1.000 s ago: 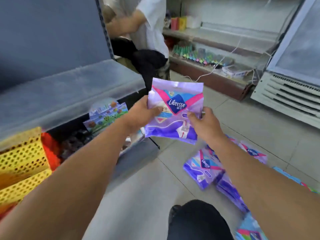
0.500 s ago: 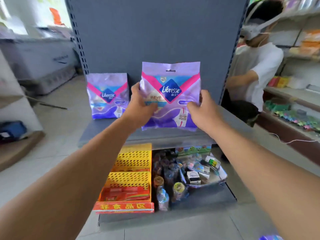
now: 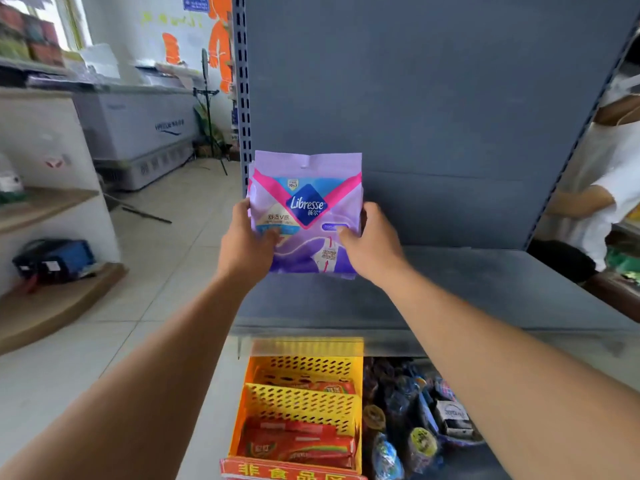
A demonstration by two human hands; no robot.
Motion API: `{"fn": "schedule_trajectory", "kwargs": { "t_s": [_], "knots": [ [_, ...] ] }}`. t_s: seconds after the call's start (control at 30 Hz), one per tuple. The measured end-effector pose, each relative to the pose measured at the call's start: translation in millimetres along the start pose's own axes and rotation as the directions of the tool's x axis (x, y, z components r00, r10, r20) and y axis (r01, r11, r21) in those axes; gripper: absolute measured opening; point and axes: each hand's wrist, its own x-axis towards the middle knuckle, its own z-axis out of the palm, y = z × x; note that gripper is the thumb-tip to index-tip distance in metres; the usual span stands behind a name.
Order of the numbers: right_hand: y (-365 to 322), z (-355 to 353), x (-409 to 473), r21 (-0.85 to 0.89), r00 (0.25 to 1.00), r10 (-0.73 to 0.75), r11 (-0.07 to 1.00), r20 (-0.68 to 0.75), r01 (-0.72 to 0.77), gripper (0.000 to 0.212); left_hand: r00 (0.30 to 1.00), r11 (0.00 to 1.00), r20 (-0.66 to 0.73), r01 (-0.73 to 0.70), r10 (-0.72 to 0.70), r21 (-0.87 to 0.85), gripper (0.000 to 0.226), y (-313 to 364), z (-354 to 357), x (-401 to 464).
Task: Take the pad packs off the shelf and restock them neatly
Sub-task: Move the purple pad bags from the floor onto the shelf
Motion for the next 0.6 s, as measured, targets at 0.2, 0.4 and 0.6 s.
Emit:
{"fn": "schedule_trajectory", "kwargs": {
  "t_s": [0.2,0.4,0.6],
  "knots": [
    [11.7,20.9,13.1,-0.031,1.0,0.02,0.999,0.0,-0.02,0.034,1.0,0.998,-0.006,-0.017,0.018,0.06,0.052,-17.5,6.8,14.5],
    [21.9,33.1,16.2,-0.11,0.994,0.052,0.993,0.092,-0.041,0.041,0.997,0.987,0.047,0.047,-0.055,0.15,0.052,-29.8,8.9,15.9],
    [33.2,41.7,17.6,-0.062,0.993,0.042,0.997,0.111,-0.036,0.053,0.998,0.99,0.05,0.034,-0.042,0.137,0.05,-33.9,10.8,16.2]
  ]
}}
